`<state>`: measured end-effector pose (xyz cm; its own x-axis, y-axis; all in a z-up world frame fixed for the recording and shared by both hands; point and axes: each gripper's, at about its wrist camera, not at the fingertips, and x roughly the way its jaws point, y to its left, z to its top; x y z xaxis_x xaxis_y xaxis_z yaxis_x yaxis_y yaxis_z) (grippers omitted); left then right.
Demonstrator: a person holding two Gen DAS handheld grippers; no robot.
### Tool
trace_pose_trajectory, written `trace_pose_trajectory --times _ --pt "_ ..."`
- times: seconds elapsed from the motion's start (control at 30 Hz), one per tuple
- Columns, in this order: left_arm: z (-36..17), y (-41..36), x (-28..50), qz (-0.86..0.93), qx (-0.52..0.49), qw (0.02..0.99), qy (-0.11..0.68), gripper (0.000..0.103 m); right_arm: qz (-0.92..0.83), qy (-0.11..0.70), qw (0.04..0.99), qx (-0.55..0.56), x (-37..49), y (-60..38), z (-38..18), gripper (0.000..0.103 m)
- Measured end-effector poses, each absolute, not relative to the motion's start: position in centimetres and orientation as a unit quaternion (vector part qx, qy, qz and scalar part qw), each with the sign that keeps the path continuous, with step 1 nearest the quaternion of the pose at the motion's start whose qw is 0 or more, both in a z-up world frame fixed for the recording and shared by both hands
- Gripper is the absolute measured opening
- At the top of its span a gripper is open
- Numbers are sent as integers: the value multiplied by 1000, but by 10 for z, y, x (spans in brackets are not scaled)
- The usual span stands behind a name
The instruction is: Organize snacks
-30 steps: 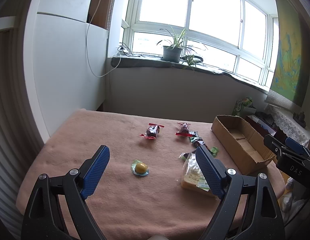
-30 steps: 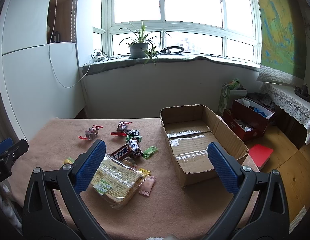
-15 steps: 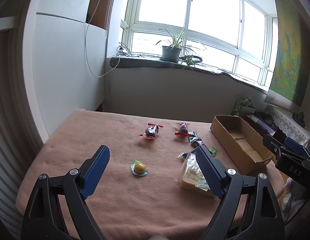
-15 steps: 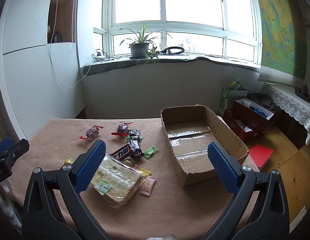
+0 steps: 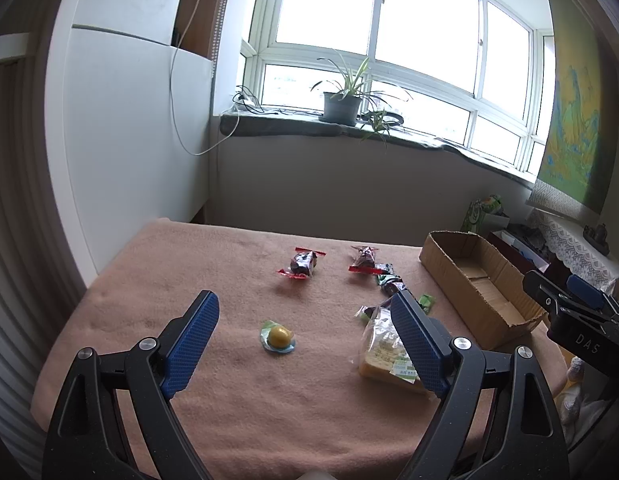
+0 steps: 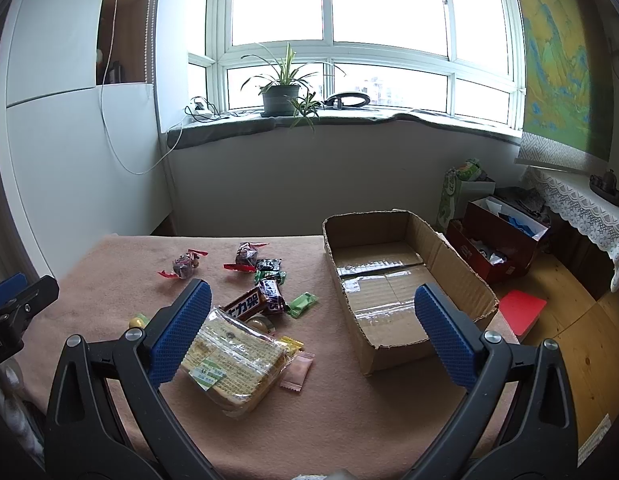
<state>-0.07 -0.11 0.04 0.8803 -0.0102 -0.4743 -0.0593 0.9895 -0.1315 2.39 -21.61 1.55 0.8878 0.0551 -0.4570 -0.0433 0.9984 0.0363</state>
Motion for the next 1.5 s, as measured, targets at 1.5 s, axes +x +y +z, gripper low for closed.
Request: trace_pose_trajectory --times 1.5 --pt "-26 2 41 -65 -139 933 326 87 76 292 953 39 30 -217 -5 103"
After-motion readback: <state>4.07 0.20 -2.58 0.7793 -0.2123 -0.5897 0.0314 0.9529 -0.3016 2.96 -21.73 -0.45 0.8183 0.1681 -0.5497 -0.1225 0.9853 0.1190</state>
